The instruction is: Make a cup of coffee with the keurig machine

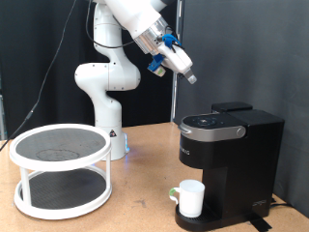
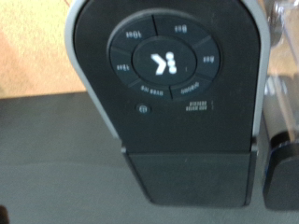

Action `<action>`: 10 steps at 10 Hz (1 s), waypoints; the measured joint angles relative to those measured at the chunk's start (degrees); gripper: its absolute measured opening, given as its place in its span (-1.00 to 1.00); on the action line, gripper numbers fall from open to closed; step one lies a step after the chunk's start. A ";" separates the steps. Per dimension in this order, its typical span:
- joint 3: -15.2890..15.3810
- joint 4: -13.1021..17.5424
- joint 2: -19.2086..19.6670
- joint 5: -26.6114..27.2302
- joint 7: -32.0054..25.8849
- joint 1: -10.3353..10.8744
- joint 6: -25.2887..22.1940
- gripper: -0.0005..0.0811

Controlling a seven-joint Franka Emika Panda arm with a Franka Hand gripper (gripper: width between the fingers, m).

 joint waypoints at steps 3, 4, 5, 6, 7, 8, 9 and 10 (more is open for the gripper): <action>2.76 6.34 3.67 -8.74 3.34 0.06 -1.94 0.81; 3.96 8.34 4.97 -11.18 4.19 0.08 -1.31 0.81; 5.28 10.32 6.10 -14.05 4.73 0.13 -0.69 0.81; 6.54 12.21 7.07 -16.62 5.43 0.25 -0.23 0.81; 7.63 13.80 7.88 -18.53 5.98 0.39 0.08 0.81; 8.57 15.06 8.49 -19.70 6.54 0.46 0.12 0.81; 9.31 16.23 9.16 -21.12 6.78 0.59 -1.19 0.81; 9.92 17.20 9.73 -22.97 6.86 0.62 -3.05 0.81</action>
